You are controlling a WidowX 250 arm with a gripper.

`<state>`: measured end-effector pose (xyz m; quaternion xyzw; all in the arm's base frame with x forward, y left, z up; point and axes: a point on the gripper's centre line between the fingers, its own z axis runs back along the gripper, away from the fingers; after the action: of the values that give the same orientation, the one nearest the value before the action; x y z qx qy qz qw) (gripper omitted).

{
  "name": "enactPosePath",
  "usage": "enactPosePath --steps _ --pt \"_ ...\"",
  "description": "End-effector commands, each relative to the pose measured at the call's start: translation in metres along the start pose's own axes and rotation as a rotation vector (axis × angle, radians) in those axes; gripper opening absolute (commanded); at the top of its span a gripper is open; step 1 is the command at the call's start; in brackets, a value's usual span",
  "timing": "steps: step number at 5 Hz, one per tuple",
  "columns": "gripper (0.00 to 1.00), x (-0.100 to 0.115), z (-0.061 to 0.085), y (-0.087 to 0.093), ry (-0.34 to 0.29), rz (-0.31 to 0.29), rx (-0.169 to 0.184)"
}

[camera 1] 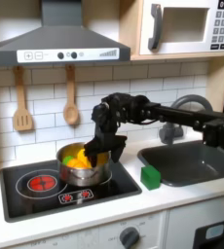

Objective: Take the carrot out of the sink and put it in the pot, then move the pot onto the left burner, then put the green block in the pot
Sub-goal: 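Move the pot onto the left burner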

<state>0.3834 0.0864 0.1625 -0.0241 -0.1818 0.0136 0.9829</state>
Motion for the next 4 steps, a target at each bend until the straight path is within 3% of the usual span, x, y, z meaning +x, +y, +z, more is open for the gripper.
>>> enactPosePath --steps 1,2,3,4 --pt "1.00 -0.0035 0.0069 -0.0093 0.021 -0.048 -0.009" --pt "1.00 -0.0023 0.0076 -0.0071 0.018 -0.038 -0.008" --pt "0.00 -0.0018 0.0063 -0.0026 0.020 -0.010 0.003" --pt "0.00 -0.0011 0.0079 -0.0045 0.013 -0.016 0.005"
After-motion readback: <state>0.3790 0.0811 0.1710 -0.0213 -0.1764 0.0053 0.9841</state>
